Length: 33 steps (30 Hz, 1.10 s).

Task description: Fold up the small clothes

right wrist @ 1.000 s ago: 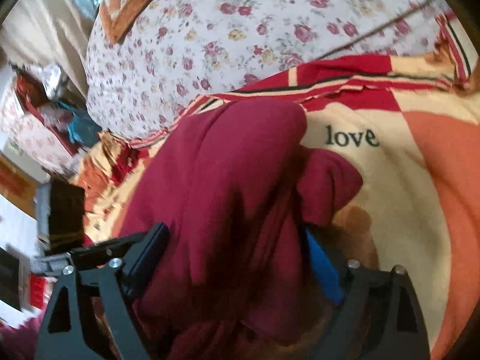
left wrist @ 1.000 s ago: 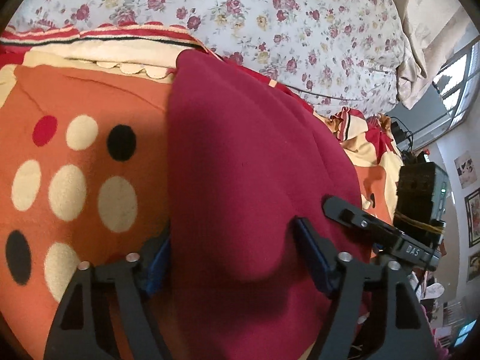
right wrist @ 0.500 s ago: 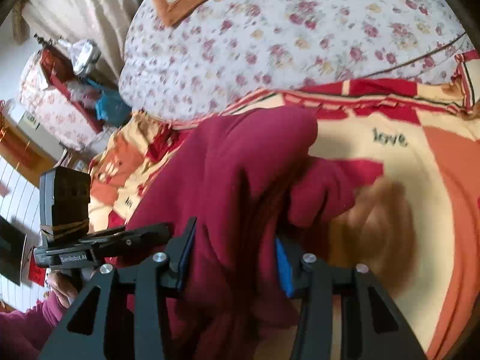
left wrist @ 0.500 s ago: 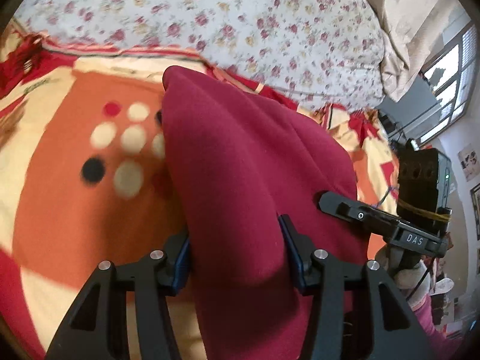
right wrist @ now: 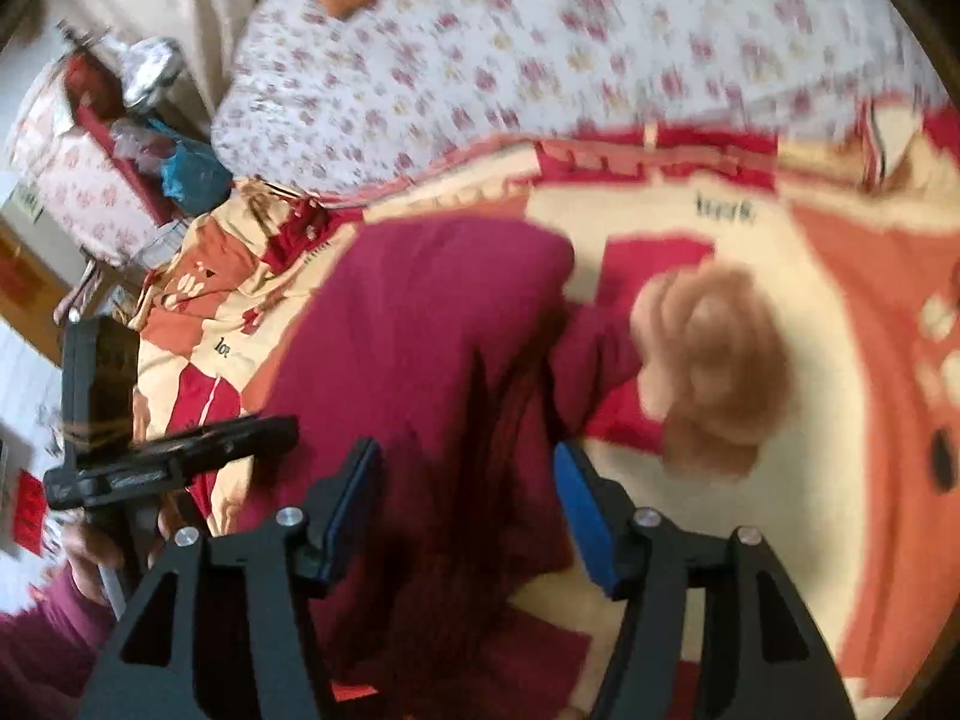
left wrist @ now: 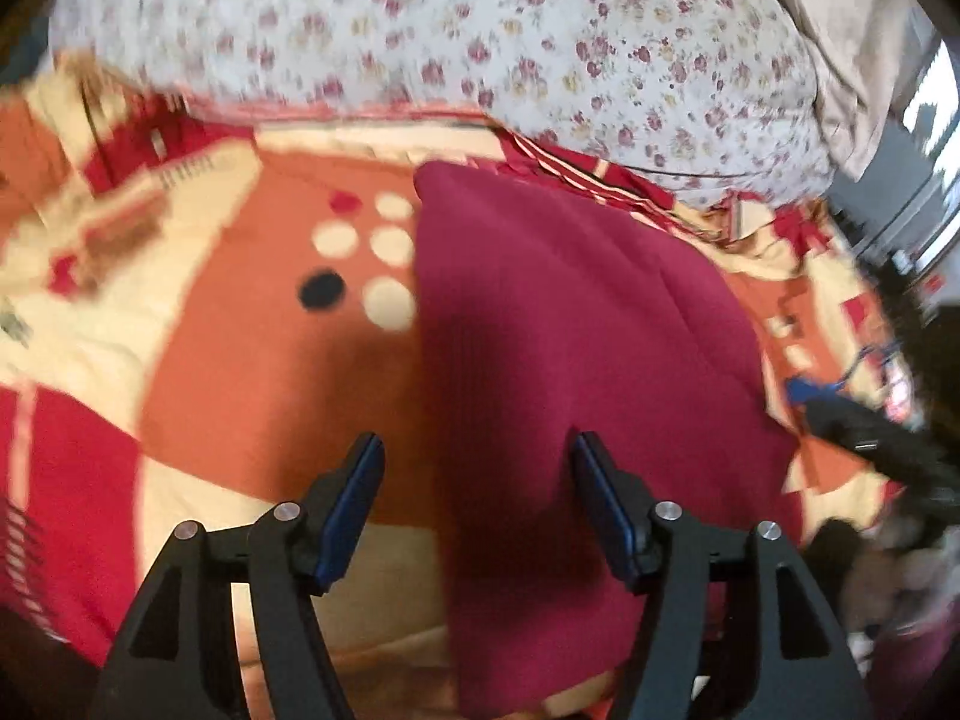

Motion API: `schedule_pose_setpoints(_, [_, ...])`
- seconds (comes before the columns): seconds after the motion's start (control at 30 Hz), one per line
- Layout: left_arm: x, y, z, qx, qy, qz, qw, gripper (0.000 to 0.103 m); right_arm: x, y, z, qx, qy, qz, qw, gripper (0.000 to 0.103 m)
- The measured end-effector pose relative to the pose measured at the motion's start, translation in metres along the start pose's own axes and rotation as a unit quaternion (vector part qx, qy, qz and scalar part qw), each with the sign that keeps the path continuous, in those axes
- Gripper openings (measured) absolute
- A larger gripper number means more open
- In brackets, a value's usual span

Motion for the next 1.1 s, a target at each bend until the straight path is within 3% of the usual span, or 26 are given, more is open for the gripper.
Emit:
schedule_pose_setpoints(0.13, [0.005, -0.001, 0.004, 0.016, -0.019, -0.032, 0.9992, 0.045, -0.039, 0.014, -0.003, 0.021, 0.073, -0.005, 0.997, 0.06])
schedule_pose_setpoints(0.2, [0.007, -0.003, 0.005, 0.022, -0.024, -0.042, 0.9986, 0.045, -0.057, 0.008, 0.002, 0.015, 0.106, -0.016, 0.994, 0.058])
schedule_pose_setpoints(0.3, [0.009, -0.004, 0.006, 0.03, -0.024, -0.05, 0.998, 0.045, -0.067, -0.011, 0.012, -0.007, 0.141, 0.005, 0.99, 0.057])
schedule_pose_setpoints(0.4, [0.012, -0.004, 0.007, 0.033, -0.027, -0.054, 0.9976, 0.045, -0.055, -0.03, 0.023, -0.028, 0.133, 0.021, 0.99, 0.056])
schedule_pose_setpoints(0.47, [0.015, -0.005, 0.008, 0.034, -0.033, -0.053, 0.9975, 0.045, -0.043, -0.04, 0.031, -0.041, 0.135, 0.052, 0.989, 0.045])
schedule_pose_setpoints(0.73, [0.02, -0.006, 0.011, 0.034, -0.034, -0.059, 0.9971, 0.045, -0.038, -0.038, 0.043, -0.033, 0.124, 0.051, 0.99, 0.043])
schedule_pose_setpoints(0.97, [0.019, -0.004, 0.013, 0.04, -0.03, -0.067, 0.9965, 0.045, -0.057, -0.01, 0.026, -0.007, 0.111, 0.031, 0.993, 0.045])
schedule_pose_setpoints(1.1, [0.02, -0.002, 0.014, 0.047, -0.027, -0.073, 0.9959, 0.045, -0.049, -0.009, -0.001, 0.017, 0.103, 0.065, 0.992, 0.048])
Point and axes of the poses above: each gripper's, at about its wrist camera, not at the fingertips, and y roughly against the way its jaws point, x to its right, z to its underside, the point moved 5 cm from there along -y, roughly the way its jaws point, and after that the axes turned 2 degrees about -z, right-handed, at the moved point
